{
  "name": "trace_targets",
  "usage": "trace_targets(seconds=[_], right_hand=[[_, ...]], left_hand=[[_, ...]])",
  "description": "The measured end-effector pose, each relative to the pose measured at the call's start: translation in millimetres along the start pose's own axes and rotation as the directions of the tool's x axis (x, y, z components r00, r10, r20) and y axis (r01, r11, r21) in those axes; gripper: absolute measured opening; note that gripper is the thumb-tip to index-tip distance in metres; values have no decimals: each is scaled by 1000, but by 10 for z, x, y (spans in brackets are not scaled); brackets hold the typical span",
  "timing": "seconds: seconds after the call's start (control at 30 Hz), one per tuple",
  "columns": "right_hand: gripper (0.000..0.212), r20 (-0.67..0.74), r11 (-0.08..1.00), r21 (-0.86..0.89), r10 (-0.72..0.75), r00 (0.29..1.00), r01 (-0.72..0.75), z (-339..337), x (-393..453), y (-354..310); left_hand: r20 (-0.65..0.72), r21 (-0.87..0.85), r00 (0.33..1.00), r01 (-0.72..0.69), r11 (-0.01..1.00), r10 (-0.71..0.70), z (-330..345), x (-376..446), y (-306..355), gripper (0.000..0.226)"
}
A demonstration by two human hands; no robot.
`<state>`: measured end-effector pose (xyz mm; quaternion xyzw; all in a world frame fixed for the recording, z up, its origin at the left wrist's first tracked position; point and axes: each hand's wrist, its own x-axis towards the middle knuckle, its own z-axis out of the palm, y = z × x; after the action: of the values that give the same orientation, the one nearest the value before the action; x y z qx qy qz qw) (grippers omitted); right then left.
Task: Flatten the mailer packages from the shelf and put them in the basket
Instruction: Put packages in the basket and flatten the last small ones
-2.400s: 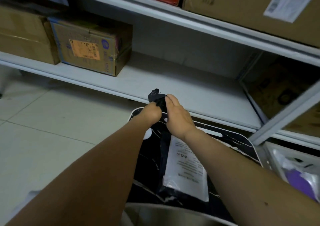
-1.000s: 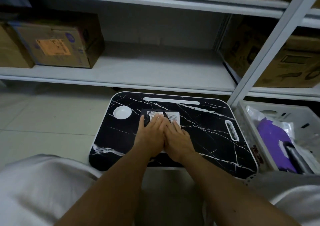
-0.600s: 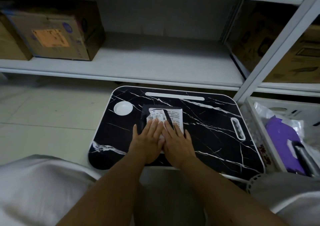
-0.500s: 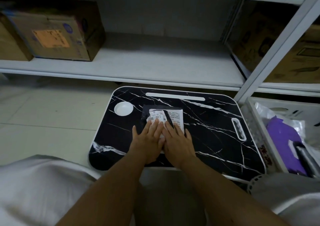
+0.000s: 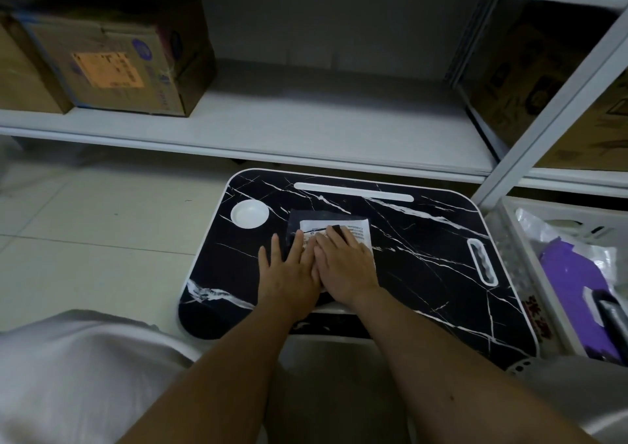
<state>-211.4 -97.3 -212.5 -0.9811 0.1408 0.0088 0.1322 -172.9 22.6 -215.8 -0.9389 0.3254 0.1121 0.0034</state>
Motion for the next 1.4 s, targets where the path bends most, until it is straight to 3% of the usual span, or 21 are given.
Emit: trace_targets(seconds=[0.1,0.17,0.3,0.4,0.53,0.57,0.63,0.7,0.77,0.87,0.93,1.07,1.13,1.23,1.33,1.4], right_hand=[[49,51,999,9,53,997,-53,27,-22,20],[49,65,997,8,72,995,-72,23,-29,11],[51,42,995,-9,96,994,-96,36,-54,6],[55,-11,994,-21,111,994,-111,16,-65,-22],[59,-128,993,-19,115,985,-118,5,-84,-101],[64,-158,994,-9,109,981,-112,8,-91,-134],[65,-217,997,-11,68,974,-72,24,-94,-186],[62,-234,998,-41,27,972,-38,56,-93,-200],[69,-167,999,-47,10,986,-19,83,-112,-200],[78,-62,998,-50,41,997,-44,148,-153,-151],[77,-67,997,-25,72,995,-74,182,-189,-133],[67,-102,992,63,116,988,-110,241,-166,-82],[64,-121,931,296,257,959,-212,148,-120,-64],[61,-32,648,689,473,880,-323,-118,-49,-2],[53,174,386,838,482,859,-386,-274,24,102],[35,250,286,870,447,859,-402,-326,65,131]], left_hand=[[45,-57,999,24,998,-21,31,21,-57,64],[70,-204,992,113,972,-100,48,40,-64,63],[71,-461,947,310,832,-313,76,119,-104,70],[-34,-626,894,329,707,-446,-18,212,-151,61],[-19,-667,904,307,679,-427,-176,335,-197,53],[21,-710,907,310,633,-421,-201,374,-207,45],[113,-852,905,301,429,-410,-244,445,-205,25],[155,-920,889,289,266,-430,-279,509,-193,26],[136,-933,882,267,241,-451,-328,554,-168,21],[55,-930,874,221,295,-483,-384,603,-136,24],[28,-916,867,222,334,-498,-373,619,-136,21],[39,-925,862,223,309,-506,-355,589,-161,22],[36,-943,872,190,271,-488,-398,573,-166,20],[113,-976,886,183,115,-451,-474,555,-162,21],[205,-978,892,207,-39,-402,-497,535,-143,27],[231,-973,902,214,-89,-363,-492,551,-128,25]])
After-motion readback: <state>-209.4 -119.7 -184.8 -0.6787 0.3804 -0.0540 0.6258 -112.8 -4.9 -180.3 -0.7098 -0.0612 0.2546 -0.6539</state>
